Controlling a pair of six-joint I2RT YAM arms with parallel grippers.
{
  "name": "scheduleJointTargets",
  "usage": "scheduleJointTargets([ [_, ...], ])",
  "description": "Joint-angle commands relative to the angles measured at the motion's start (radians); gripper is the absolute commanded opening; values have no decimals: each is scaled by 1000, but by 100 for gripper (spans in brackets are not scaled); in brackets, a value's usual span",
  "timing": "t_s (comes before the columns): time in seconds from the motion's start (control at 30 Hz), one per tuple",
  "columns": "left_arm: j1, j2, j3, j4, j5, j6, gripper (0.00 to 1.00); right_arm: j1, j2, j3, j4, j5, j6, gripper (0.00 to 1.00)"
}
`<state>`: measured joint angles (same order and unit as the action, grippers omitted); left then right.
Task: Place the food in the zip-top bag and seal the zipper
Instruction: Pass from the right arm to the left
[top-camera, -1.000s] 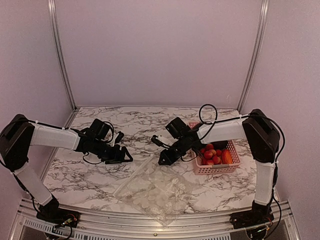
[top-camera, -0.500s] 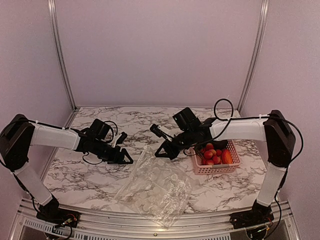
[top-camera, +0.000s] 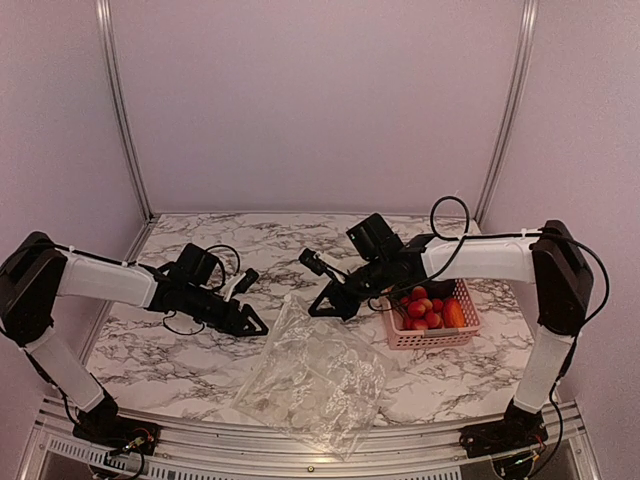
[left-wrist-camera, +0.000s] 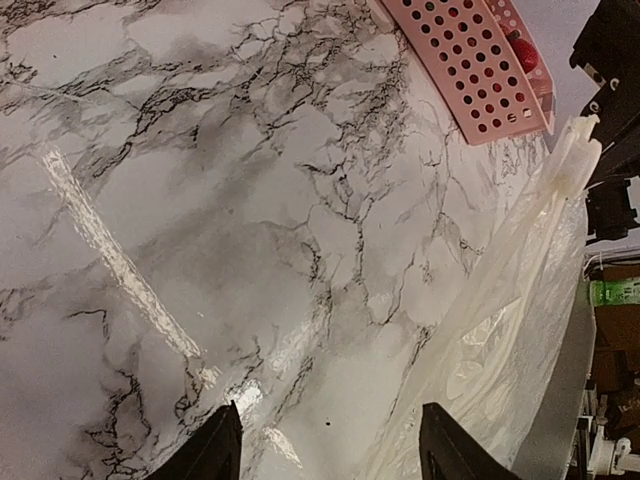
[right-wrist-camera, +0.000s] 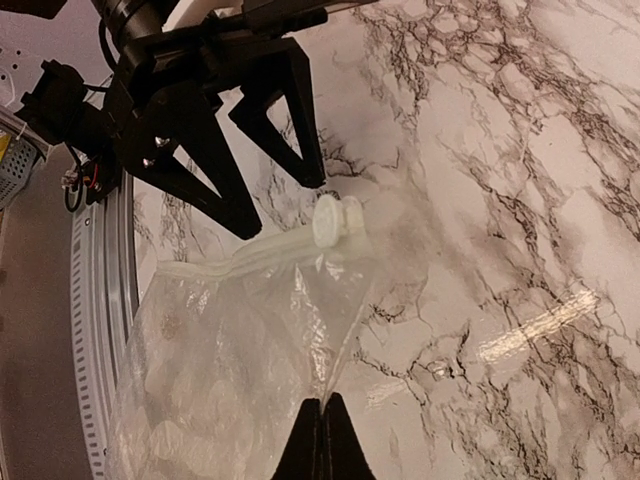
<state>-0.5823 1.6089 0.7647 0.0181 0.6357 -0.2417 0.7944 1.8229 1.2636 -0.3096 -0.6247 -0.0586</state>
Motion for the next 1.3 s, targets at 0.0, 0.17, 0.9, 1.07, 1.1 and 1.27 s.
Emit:
scheduleJointTargets([
  [0.0,-30,17,3,18,22,41,61,8,-9,45,-20,-32,-10,0],
  [0.17,-63,42,17,32,37,47,57,7,4,67,-23,-35,-9,0],
  [0.9,-76,-214,284,-386,-247,-144,0,7,-6,452,-182,416,291,63],
  [1.07,-76,-180,609,-814,-828,-276,0,8,-23,537,-188,433,382,63],
  [1.1,-80,-182,633,-828,-851,-302,0,8,-26,533,-175,402,394,61],
  [1.27,-104,-151,646,-727,-753,-413,0,7,-20,519,-126,303,421,59],
])
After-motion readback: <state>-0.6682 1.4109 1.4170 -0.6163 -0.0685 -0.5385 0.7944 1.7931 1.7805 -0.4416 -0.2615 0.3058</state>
